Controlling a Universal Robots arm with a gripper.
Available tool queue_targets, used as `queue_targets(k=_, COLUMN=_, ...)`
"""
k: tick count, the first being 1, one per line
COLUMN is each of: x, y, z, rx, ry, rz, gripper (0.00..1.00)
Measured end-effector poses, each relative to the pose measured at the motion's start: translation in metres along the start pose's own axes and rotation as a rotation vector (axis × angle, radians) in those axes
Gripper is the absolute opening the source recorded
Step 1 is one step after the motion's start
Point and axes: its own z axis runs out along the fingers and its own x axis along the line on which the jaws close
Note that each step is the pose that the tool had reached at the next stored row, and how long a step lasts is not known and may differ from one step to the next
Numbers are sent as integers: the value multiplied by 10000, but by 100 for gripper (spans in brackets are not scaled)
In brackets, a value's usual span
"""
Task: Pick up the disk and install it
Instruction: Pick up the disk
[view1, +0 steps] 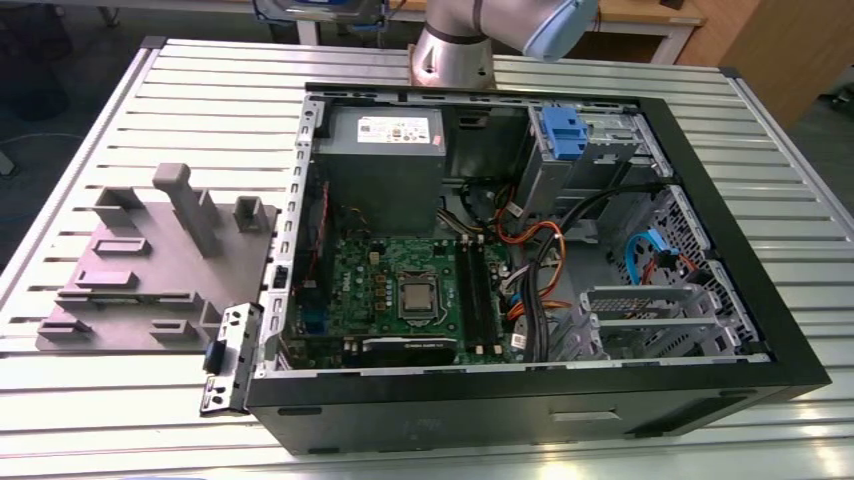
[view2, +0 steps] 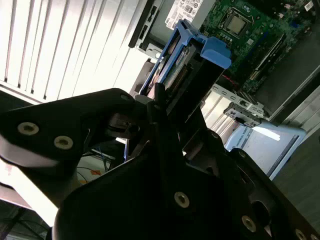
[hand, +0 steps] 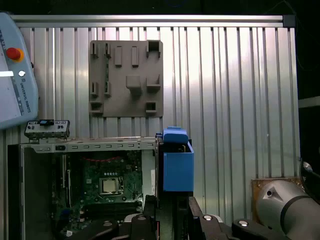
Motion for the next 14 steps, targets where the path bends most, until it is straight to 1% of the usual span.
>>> queue_targets(k=14, x=-22, y=-504, z=-5, rx=-7, ry=-1, rz=0, gripper=35)
